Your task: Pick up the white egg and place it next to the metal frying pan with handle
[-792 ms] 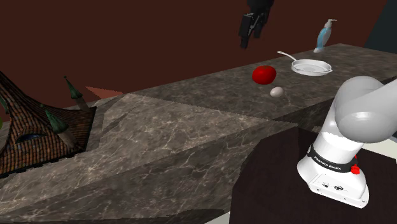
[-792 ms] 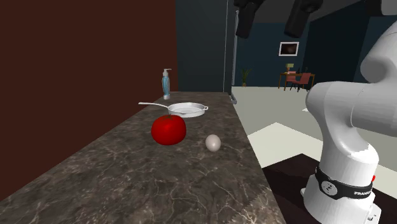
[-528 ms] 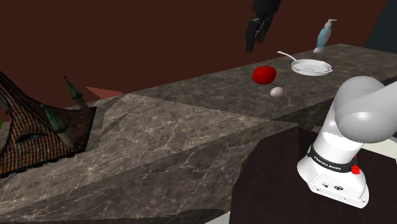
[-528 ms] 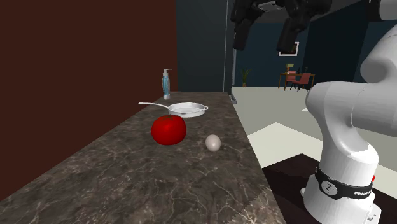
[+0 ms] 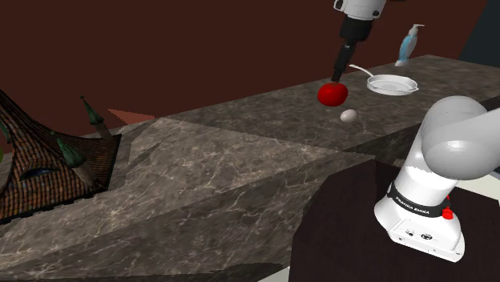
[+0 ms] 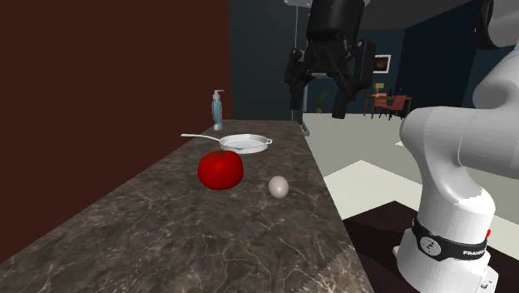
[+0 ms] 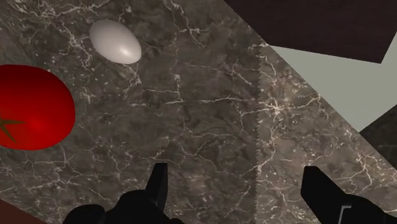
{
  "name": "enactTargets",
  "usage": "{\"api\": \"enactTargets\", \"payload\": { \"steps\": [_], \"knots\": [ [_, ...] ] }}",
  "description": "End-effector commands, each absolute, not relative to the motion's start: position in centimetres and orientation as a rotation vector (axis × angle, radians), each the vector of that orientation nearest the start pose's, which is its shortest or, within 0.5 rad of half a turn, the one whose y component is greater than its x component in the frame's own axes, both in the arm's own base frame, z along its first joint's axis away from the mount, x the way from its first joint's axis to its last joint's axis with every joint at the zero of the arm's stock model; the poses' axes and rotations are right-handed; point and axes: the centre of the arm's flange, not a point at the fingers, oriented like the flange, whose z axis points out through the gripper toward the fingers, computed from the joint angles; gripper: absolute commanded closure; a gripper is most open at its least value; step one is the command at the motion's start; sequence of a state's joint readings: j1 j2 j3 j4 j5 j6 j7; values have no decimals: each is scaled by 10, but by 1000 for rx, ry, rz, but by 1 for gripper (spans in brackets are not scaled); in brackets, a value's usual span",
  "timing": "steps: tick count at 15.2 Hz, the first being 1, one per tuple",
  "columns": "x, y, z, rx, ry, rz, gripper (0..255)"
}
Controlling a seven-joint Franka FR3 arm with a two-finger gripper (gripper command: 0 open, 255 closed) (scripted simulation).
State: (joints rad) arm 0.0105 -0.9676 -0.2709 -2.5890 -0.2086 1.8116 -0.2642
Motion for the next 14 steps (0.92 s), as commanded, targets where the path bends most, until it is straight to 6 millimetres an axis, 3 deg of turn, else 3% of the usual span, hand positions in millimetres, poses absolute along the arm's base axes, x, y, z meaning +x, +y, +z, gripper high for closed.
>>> {"api": "enactTargets", "payload": {
  "steps": [1,14],
  "knots": [
    [269,-124,526,-3119,-267,-267,0],
    [244,-263,405,-2943,-594,-217,0]
  ]
}}
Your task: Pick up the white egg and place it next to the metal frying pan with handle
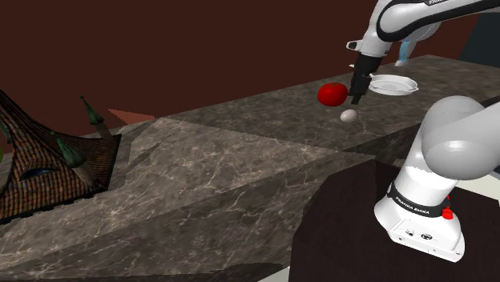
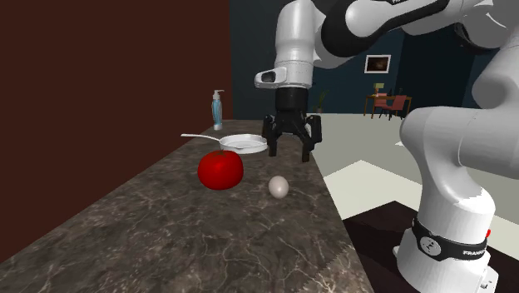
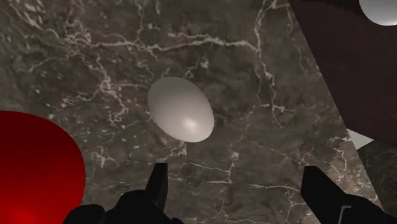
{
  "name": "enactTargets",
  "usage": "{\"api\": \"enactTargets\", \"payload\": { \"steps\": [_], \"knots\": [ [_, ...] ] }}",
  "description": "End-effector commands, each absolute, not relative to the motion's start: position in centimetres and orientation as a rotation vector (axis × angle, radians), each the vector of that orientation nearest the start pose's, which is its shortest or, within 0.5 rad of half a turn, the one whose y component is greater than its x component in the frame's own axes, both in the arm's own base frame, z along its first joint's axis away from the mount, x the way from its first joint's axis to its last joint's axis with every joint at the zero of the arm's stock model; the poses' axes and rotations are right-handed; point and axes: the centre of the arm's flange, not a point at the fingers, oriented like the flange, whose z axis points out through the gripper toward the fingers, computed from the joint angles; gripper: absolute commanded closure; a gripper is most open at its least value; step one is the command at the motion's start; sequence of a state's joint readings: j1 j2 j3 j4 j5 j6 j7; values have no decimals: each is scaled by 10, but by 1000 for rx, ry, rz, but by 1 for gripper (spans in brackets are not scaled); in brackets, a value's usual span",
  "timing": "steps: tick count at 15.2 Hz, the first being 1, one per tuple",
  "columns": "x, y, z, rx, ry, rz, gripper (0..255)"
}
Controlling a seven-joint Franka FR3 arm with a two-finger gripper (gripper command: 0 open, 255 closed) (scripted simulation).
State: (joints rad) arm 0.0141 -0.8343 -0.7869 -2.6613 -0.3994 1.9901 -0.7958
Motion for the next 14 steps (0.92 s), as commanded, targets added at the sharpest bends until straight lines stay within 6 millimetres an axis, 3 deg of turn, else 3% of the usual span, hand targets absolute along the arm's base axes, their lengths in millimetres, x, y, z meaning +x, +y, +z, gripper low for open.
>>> {"api": "enactTargets", "payload": {
  "steps": [1,5,12,14],
  "knots": [
    [243,-274,395,-2929,-618,-213,0],
    [242,-308,361,-2877,-697,-200,0],
    [245,-300,322,-2877,-697,-200,0],
    [245,-300,322,-2877,-697,-200,0]
  ]
}}
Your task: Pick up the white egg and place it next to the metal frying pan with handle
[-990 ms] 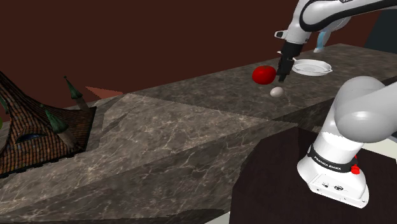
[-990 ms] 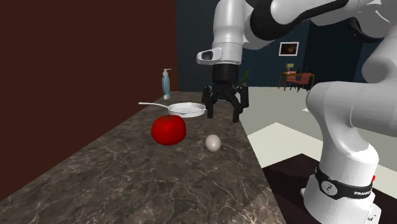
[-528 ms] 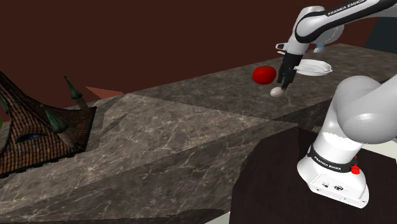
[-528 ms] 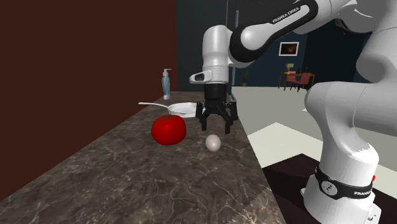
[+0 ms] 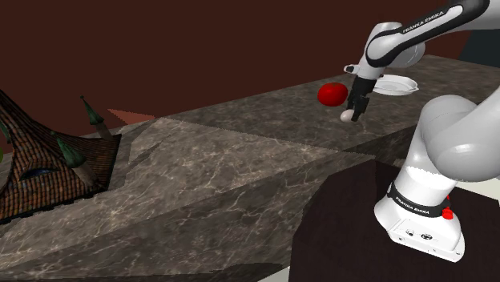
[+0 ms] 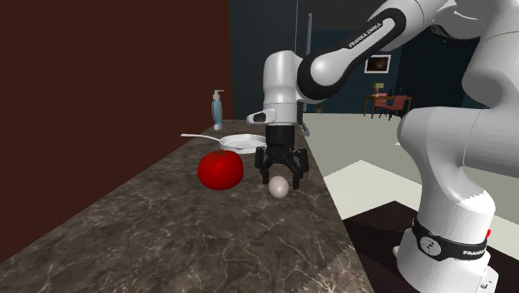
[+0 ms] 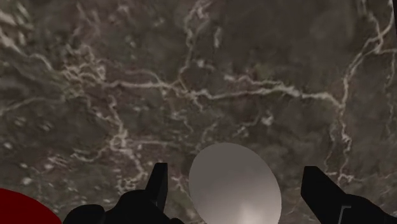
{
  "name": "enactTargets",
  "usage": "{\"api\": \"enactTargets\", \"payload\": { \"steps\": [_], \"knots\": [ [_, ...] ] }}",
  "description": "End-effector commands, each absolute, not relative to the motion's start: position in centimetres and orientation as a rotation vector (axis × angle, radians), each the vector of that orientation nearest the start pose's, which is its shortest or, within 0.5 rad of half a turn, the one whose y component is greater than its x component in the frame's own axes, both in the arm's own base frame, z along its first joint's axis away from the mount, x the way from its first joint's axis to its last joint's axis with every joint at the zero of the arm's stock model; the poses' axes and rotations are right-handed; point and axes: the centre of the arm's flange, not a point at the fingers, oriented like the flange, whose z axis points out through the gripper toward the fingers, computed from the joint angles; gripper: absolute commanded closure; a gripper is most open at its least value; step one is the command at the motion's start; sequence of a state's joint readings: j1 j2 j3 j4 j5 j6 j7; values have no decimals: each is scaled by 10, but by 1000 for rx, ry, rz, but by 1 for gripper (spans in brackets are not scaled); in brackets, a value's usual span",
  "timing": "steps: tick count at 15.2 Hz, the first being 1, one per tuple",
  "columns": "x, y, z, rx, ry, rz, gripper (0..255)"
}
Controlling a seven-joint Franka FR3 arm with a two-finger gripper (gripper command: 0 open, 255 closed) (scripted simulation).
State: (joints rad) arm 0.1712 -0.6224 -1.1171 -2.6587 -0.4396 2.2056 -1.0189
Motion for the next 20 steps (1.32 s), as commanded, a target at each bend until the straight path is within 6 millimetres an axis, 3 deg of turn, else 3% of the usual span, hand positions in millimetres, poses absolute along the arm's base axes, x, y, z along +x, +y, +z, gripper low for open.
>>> {"api": "enactTargets", "payload": {
  "steps": [1,6,7,16,20],
  "knots": [
    [245,-300,322,-2877,-697,-200,0],
    [245,-300,322,-2877,-697,-200,0],
    [245,-300,322,-2877,-697,-200,255],
    [245,-300,322,-2877,-697,-200,255],
    [245,-300,343,-2877,-697,-200,255]
  ]
}}
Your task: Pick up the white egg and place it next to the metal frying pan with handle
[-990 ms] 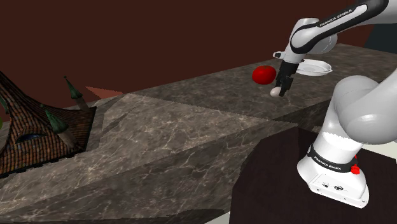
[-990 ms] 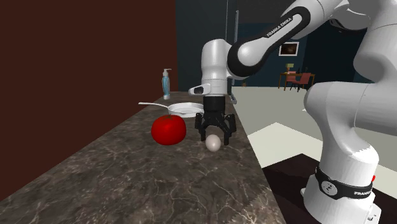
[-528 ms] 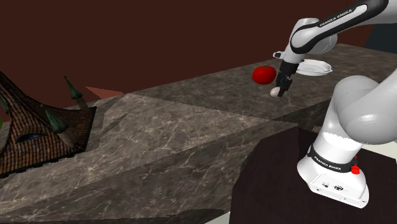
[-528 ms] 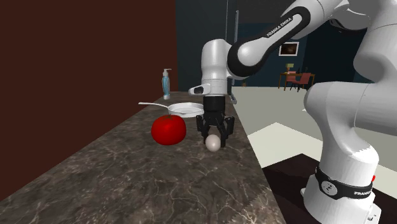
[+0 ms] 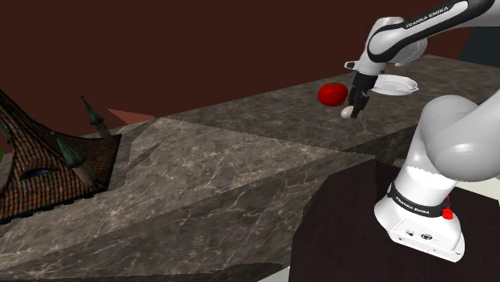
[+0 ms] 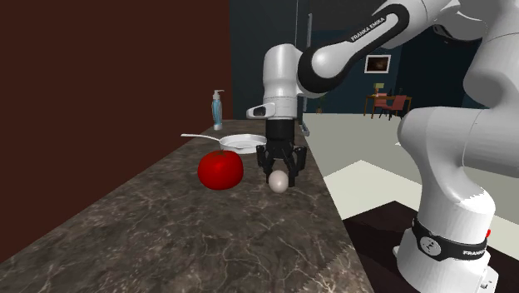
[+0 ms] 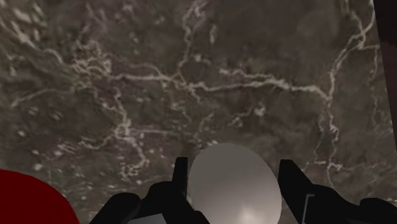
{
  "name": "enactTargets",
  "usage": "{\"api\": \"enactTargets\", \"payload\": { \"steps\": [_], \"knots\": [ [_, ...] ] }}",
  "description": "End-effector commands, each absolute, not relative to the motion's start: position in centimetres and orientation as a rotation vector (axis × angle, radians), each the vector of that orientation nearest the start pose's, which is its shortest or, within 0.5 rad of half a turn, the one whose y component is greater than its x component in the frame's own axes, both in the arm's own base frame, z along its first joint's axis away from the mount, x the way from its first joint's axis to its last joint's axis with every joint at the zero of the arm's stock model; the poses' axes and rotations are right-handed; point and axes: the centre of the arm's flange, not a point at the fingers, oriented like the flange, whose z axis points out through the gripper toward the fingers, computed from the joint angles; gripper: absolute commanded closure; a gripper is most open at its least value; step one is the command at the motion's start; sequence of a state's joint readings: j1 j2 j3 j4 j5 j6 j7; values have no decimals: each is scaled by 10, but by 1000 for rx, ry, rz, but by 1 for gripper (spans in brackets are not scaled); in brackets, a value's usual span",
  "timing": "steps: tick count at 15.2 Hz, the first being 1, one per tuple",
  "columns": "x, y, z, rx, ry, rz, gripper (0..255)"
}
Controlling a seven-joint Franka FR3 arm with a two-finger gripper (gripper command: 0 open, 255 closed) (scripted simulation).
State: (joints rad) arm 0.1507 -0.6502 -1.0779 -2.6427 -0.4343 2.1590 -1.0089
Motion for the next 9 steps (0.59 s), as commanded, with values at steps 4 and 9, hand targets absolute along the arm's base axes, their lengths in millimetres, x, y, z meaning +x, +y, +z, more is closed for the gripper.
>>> {"api": "enactTargets", "payload": {
  "steps": [4,9],
  "knots": [
    [245,-300,364,-2877,-697,-200,255],
    [245,-300,390,-2877,-697,-200,255]
  ]
}}
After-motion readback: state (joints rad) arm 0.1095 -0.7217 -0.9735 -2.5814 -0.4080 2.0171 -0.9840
